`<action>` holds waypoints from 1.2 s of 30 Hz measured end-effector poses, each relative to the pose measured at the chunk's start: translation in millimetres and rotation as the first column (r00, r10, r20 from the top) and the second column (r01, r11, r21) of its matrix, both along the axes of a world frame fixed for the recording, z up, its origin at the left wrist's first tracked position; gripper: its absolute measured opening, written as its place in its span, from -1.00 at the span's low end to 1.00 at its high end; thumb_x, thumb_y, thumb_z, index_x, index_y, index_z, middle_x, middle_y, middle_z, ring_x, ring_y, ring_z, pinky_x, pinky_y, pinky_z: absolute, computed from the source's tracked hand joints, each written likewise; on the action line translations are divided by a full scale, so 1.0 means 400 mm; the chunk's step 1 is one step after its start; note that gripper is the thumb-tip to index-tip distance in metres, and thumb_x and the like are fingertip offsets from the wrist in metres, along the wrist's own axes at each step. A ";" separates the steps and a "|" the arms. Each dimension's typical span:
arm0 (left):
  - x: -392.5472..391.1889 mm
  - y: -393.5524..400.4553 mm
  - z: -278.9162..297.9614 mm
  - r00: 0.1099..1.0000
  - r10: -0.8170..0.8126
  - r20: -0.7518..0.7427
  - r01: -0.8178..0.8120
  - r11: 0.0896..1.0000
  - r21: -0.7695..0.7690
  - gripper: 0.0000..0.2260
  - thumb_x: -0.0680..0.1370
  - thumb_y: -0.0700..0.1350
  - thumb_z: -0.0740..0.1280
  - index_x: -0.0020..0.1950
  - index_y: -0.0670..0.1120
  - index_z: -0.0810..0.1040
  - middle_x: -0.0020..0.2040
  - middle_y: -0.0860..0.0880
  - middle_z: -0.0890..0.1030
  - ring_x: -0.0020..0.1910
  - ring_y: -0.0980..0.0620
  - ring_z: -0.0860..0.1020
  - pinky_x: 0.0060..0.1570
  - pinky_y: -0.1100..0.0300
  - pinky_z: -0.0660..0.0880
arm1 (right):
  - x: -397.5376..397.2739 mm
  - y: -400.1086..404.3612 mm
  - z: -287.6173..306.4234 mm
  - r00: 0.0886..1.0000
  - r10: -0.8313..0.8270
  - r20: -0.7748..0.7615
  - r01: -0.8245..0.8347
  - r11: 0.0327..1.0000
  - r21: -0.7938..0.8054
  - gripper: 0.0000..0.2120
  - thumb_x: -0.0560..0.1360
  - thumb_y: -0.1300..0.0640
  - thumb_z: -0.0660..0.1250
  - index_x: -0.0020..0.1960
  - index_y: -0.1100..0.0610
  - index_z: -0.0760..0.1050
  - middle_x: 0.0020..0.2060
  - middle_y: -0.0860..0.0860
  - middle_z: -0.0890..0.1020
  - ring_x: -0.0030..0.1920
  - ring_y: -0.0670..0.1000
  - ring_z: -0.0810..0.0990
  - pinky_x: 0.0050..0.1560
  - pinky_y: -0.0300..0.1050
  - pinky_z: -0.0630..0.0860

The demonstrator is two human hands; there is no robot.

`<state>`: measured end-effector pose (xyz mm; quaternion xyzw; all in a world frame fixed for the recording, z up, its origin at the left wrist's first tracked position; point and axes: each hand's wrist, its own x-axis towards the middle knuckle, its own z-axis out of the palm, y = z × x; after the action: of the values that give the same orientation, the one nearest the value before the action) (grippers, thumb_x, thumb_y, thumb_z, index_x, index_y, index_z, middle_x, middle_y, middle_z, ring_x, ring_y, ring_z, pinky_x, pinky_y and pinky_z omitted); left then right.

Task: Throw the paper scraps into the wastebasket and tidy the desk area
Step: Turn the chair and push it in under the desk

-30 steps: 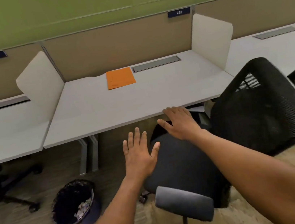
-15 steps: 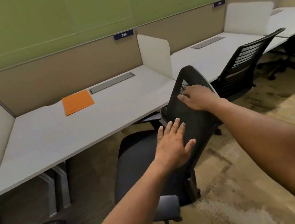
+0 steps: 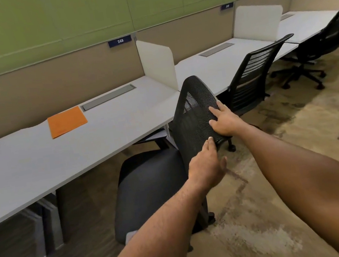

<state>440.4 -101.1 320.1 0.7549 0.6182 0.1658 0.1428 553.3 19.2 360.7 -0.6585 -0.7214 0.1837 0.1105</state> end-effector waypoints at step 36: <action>-0.426 -0.390 -0.052 0.937 0.184 0.296 -0.311 0.825 0.472 -0.64 0.41 0.01 0.36 0.12 -0.11 0.67 -0.01 -0.02 0.72 -0.08 0.09 0.68 -0.06 0.22 0.61 | -0.066 -0.277 -0.065 0.894 -0.012 -0.447 0.238 0.860 0.452 -0.43 0.54 -0.18 0.20 0.45 0.10 0.38 0.49 0.07 0.32 0.49 0.08 0.20 0.45 0.06 0.22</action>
<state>270.0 -257.0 299.2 0.6529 0.6233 0.4303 -0.0128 526.8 -91.7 334.8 -0.5976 -0.6562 0.1252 0.4435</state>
